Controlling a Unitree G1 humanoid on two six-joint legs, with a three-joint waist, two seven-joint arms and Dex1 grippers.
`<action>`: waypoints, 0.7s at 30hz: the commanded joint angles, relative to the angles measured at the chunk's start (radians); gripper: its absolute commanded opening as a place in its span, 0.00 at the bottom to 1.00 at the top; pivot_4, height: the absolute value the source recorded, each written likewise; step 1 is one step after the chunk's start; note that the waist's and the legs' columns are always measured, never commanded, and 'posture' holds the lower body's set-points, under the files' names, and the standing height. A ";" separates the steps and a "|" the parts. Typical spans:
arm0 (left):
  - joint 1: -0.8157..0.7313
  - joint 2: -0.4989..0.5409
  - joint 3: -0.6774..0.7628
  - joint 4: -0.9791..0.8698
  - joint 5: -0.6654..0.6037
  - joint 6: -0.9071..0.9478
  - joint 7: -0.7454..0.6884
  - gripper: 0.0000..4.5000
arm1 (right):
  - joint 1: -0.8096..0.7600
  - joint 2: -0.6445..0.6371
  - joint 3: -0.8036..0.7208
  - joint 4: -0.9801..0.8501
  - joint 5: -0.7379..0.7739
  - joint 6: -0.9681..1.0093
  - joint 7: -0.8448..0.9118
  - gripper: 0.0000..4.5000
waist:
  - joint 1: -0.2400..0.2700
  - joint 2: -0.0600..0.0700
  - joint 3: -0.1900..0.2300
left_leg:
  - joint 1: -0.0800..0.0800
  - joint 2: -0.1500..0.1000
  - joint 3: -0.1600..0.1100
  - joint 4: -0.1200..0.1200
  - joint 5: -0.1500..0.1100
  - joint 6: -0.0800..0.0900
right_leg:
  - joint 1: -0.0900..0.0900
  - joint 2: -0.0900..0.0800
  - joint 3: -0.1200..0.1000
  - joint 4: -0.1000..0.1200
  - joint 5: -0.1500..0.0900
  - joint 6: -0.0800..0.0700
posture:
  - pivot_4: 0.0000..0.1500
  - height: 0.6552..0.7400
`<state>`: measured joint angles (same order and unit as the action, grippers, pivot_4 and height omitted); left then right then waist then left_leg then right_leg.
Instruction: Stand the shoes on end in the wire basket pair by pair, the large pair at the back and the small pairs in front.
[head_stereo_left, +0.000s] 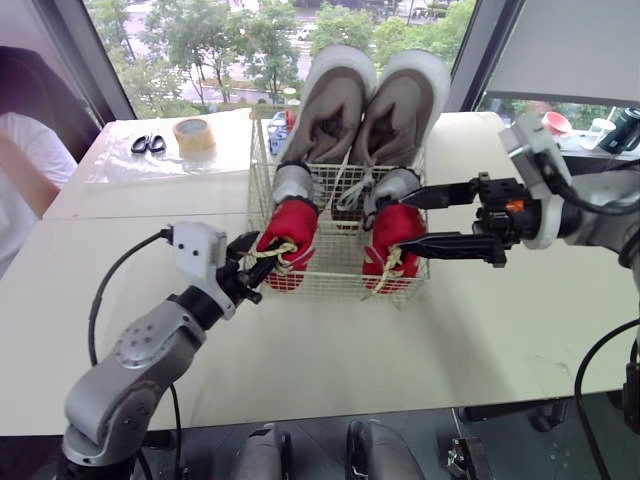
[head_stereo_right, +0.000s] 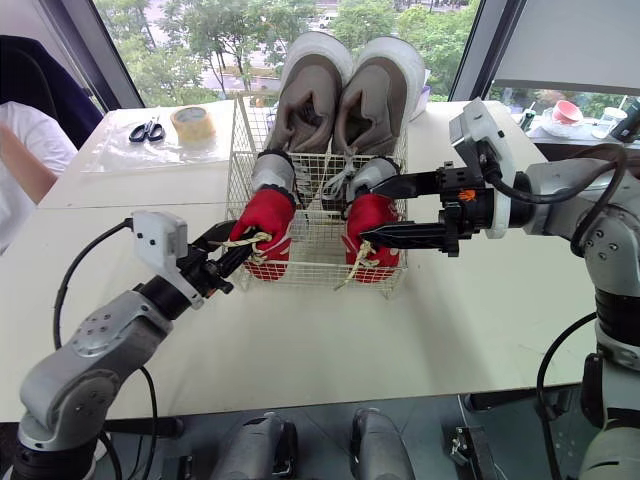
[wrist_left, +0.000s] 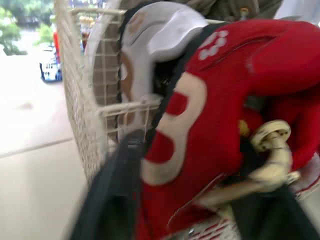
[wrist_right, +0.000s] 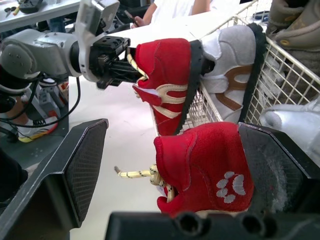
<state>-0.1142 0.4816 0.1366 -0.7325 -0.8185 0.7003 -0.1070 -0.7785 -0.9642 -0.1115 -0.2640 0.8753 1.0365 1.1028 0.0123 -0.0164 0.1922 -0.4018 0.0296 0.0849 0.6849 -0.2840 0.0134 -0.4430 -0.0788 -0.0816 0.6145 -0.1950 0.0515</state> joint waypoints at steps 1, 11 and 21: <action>0.037 0.094 0.147 -0.044 -0.202 0.083 -0.037 0.95 | -0.004 -0.018 -0.050 -0.028 0.024 0.003 -0.015 1.00 | -0.001 0.000 0.000 | 0.000 0.000 0.000 0.000 0.000 0.000 | 0.000 0.000 0.000 0.000 0.000 0.000 | 1.00 1.00; 0.378 0.442 0.581 0.082 -0.659 0.215 -0.305 0.99 | 0.019 0.020 -0.296 0.026 0.257 0.098 -0.148 1.00 | 0.003 0.001 0.001 | -0.003 0.000 0.000 0.000 0.000 0.000 | -0.002 -0.001 -0.001 -0.002 -0.001 -0.001 | 1.00 1.00; 0.491 0.394 0.489 0.101 -0.406 0.157 -0.416 0.99 | 0.641 0.021 -0.567 -0.059 0.249 0.110 -0.173 1.00 | 0.001 0.003 0.000 | -0.005 -0.001 0.001 -0.001 -0.002 0.001 | -0.003 -0.003 -0.001 -0.006 -0.001 -0.001 | 1.00 1.00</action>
<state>0.3796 0.8878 0.6427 -0.6082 -1.2622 0.8843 -0.5108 -0.1888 -0.9465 -0.6234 -0.2709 1.1380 1.1772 0.9178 0.0138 -0.0131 0.1926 -0.4064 0.0289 0.0857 0.6841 -0.2859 0.0147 -0.4461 -0.0815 -0.0826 0.6090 -0.1962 0.0503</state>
